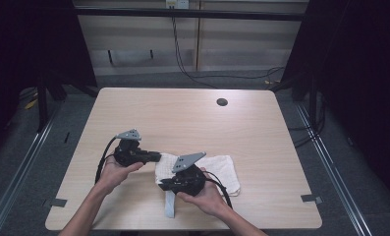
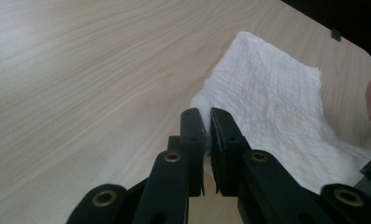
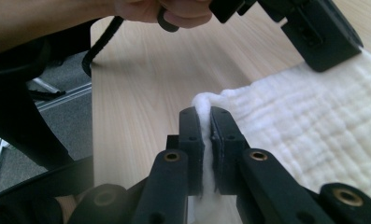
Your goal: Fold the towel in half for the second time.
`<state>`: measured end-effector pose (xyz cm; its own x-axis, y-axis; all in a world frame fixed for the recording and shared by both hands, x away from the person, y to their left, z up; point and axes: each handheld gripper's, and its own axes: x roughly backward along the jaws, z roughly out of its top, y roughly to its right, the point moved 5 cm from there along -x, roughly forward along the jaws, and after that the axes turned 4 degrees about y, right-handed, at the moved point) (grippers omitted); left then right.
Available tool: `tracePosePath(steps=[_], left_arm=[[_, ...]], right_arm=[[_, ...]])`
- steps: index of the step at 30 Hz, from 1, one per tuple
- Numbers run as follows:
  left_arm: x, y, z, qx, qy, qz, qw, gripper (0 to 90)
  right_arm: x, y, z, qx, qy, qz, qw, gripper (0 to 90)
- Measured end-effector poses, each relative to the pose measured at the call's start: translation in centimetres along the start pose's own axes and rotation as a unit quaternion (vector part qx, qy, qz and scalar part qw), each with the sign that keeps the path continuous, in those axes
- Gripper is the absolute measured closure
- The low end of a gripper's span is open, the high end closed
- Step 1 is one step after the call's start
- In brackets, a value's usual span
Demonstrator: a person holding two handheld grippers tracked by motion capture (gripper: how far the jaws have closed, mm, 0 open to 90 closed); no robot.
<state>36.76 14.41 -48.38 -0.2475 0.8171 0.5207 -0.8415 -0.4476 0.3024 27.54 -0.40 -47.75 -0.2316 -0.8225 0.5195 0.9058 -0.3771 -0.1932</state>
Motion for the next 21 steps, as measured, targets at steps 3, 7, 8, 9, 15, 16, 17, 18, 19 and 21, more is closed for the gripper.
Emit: tracePosePath(steps=[3,7,8,9,15,16,17,18,19,21], left_arm=[[0.7,-0.1,0.0,-0.002,-0.005,0.003,1.0,84.5],[1.6,-0.6,0.1,0.004,-0.003,0.009,0.9999,84.5],[1.9,-0.7,0.3,0.001,-0.005,0.013,0.9999,84.4],[2.2,-0.8,0.5,0.005,-0.003,0.016,0.9999,84.4],[3.5,-1.0,1.7,0.01,0.004,0.025,0.9996,84.3],[3.7,-1.0,1.8,0.008,0.003,0.029,0.9995,84.3],[3.9,-1.0,2.0,0.009,0.005,0.03,0.9995,84.3],[4.0,-0.9,2.1,0.012,0.006,0.03,0.9995,84.3],[3.9,-1.1,2.1,0.016,0.007,0.033,0.9993,84.2],[3.0,-1.1,1.9,0.023,0.005,0.03,0.9993,84.2]], right_arm=[[0.0,-0.5,0.9,0.008,0.003,0.005,1.0,84.6],[-0.6,-0.6,1.5,0.008,0.003,0.013,0.9999,84.6],[-0.7,-0.6,1.8,0.002,0.005,0.021,0.9998,84.6],[-0.8,-0.6,2.0,0.0,0.007,0.027,0.9996,84.6],[-1.1,-0.7,4.2,0.003,0.025,0.035,0.9991,84.6],[-1.0,-0.8,4.5,0.001,0.028,0.038,0.9989,84.6],[-1.0,-0.8,4.7,0.004,0.033,0.038,0.9987,84.6],[-1.0,-0.9,5.0,0.003,0.039,0.038,0.9985,84.6],[-1.0,-1.0,5.0,0.002,0.042,0.039,0.9983,84.6],[-1.2,-1.0,4.8,0.004,0.042,0.035,0.9985,84.6]])
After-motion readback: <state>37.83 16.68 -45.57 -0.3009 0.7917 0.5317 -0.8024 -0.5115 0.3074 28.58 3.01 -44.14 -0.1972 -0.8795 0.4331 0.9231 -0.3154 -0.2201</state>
